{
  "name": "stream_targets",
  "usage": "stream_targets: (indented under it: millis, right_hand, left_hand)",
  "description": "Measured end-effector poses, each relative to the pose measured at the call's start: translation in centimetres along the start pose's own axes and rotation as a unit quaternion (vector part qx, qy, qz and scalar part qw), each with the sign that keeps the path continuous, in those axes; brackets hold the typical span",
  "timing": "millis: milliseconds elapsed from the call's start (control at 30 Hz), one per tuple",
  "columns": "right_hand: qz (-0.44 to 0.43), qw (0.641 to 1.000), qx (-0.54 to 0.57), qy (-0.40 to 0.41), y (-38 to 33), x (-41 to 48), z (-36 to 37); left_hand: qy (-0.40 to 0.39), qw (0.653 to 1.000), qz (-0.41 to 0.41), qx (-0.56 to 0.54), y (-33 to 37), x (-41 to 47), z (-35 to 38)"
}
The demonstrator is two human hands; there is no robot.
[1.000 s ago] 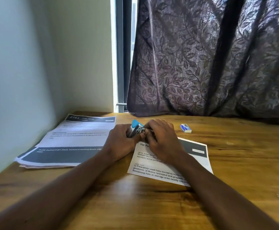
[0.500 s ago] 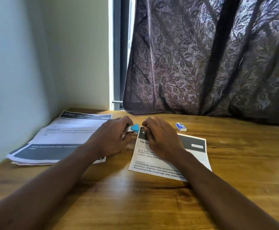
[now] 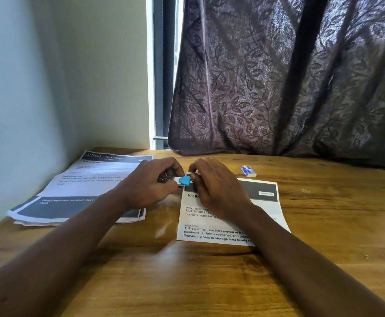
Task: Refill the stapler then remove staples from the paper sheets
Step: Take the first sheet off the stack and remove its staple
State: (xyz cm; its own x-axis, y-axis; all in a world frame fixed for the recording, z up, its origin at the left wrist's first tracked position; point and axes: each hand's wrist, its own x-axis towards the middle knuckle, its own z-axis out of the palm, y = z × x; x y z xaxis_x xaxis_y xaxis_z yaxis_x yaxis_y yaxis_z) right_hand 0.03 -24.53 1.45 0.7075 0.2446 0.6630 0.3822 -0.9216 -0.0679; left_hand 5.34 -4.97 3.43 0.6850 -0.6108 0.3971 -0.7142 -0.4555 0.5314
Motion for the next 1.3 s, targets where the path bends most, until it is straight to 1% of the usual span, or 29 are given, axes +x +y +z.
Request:
stream_targets:
  millis: [167, 300, 500, 767, 967, 1200, 1300]
  right_hand:
    - [-0.003, 0.999, 0.034, 0.0, -0.4, 0.0, -0.4]
    - [-0.006, 0.999, 0.032, -0.003, -0.6, 0.0, -0.6]
    - [-0.001, 0.999, 0.036, -0.019, -1.0, -0.2, -0.8]
    - [0.004, 1.0, 0.014, -0.021, -0.6, -0.1, -0.4]
    - [0.016, 0.999, 0.025, -0.04, -0.9, -0.1, -0.8]
    - [0.01, 0.998, 0.04, -0.037, -0.9, -0.1, -0.8]
    - [0.013, 0.997, 0.039, -0.072, -0.4, -0.2, -1.2]
  left_hand:
    - [-0.03, 0.998, -0.04, -0.048, -0.4, 0.3, -0.1]
    - [-0.063, 0.989, -0.067, -0.112, -0.1, 0.3, -0.3]
    - [-0.085, 0.99, -0.061, -0.09, -0.5, 0.3, -0.1]
    - [-0.099, 0.986, -0.067, -0.114, -0.4, 0.2, -0.5]
    - [-0.104, 0.986, -0.082, -0.106, -0.5, 0.3, -0.7]
    - [-0.123, 0.985, -0.085, -0.088, -0.3, 0.3, -0.9]
    - [-0.13, 0.986, -0.075, -0.075, -0.4, 0.3, -1.1]
